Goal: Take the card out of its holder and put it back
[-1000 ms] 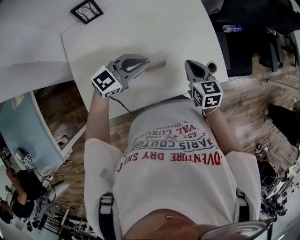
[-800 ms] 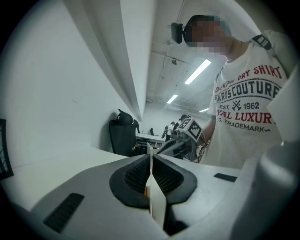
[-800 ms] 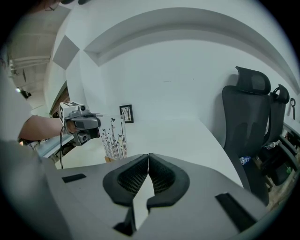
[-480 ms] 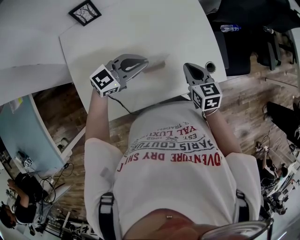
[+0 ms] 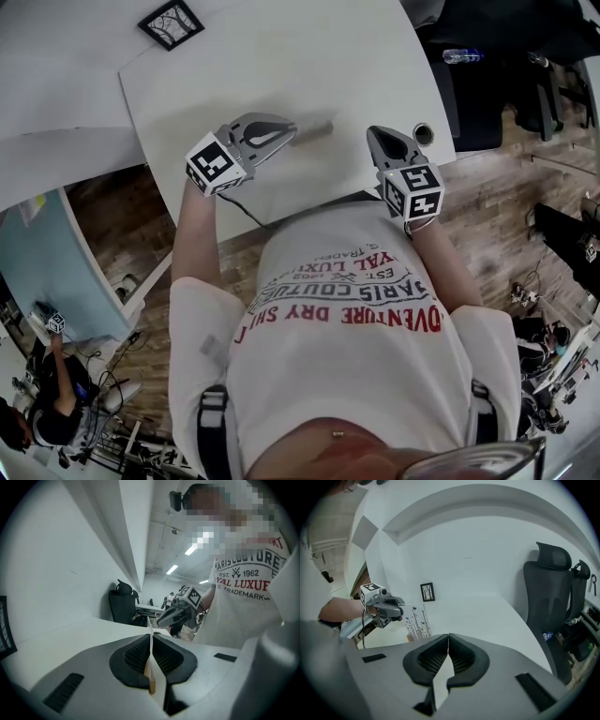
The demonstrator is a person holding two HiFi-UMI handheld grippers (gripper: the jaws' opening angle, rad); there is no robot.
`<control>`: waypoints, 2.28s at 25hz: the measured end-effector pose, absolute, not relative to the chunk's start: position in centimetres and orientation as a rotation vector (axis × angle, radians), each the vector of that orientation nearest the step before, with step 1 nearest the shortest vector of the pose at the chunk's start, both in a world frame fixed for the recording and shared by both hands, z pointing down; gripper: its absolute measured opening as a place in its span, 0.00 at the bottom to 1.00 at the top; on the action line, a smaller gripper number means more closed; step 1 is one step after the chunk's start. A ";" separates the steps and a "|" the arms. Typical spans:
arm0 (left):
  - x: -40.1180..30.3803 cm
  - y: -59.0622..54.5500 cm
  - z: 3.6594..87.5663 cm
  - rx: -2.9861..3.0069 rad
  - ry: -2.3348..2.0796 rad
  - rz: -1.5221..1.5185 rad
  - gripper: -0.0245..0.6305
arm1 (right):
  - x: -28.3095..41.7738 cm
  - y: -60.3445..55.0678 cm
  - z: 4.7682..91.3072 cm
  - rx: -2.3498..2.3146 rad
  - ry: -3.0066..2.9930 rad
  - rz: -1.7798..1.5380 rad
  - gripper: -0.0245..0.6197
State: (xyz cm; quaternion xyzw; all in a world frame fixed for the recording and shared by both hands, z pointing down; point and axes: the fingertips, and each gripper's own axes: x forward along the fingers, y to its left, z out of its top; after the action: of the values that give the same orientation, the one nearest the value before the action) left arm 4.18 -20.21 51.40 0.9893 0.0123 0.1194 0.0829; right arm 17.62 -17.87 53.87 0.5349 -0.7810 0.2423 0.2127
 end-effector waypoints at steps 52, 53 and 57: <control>-1.1 -25.3 39.9 2.511 -1.517 0.038 0.10 | 13.8 -24.4 41.4 1.595 -2.494 0.302 0.08; -1.2 -25.1 39.9 2.509 -1.522 0.047 0.10 | 13.7 -24.3 41.4 1.593 -2.492 0.301 0.08; -1.2 -25.0 39.8 2.522 -1.540 0.079 0.10 | 13.5 -24.4 42.0 1.588 -2.480 0.301 0.08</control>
State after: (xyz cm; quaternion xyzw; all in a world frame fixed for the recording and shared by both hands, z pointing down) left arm -1.23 -24.97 39.84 0.8494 -0.5188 0.0265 0.0926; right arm 13.54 -24.43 41.96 0.5343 -0.8343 0.1012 0.0908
